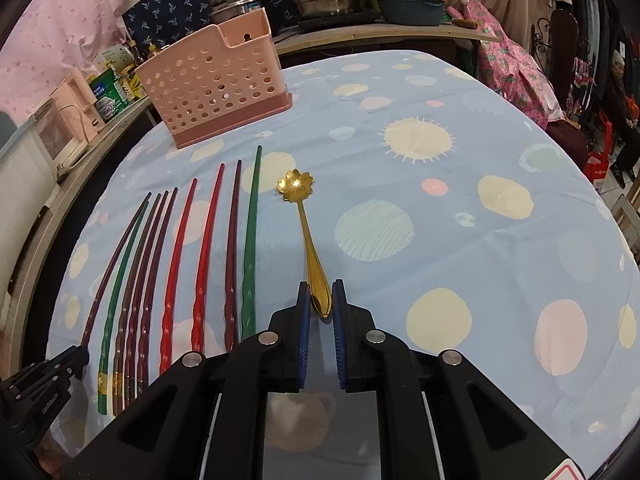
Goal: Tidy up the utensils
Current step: 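Lift the red chopstick with the left tool while the right tool lifts the gold spoon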
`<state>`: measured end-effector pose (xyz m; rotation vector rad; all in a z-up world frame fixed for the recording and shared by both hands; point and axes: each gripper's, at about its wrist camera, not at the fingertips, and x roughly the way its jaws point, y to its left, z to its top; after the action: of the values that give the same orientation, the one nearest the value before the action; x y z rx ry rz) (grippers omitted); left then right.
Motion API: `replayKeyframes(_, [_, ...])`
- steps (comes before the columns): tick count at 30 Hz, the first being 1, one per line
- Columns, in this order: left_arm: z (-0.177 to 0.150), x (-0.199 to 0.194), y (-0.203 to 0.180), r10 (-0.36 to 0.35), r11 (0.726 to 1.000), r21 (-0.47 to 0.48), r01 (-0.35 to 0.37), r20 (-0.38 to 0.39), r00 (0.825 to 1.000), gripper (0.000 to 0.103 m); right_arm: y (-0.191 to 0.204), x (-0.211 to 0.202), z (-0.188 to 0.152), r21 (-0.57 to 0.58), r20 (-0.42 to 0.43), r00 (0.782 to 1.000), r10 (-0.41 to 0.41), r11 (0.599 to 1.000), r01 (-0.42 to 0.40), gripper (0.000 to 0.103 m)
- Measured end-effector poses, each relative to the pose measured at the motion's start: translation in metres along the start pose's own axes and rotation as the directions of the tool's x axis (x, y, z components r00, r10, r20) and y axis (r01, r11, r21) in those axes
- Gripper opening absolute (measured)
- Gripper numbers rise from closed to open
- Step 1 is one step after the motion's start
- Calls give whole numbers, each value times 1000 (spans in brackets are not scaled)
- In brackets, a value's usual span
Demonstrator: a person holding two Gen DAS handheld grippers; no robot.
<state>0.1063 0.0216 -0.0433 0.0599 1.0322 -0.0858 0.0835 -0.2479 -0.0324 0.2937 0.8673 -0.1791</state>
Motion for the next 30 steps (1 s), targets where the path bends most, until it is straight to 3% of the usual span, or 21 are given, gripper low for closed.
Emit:
replayKeyframes(11, [8,-26,6,-47,999,-14,48,53,997,9,2,-39,11,-9,89,996,-12,1000,13,10])
replayKeyframes(20, [31,-58,13,-54,998,-23,58,139,989,7,1,-53,22,-6,134,991,-26,1000,27,10])
replayKeyframes(25, [34,-62,14,-55,998,-23,59,150,987,7,-18,-39,13,54,79,997,-22,998,17,10])
replayKeyframes(28, [27,-54,13,-63,997,-25,67,122,991,7,-29,-29,1,93,31,1000,2,996,-5,9])
replayKeyframes(30, [22,-45,13,-66,997,-28,69,97,993,7,-34,-22,-6,106,3,1000,13,994,-14,3])
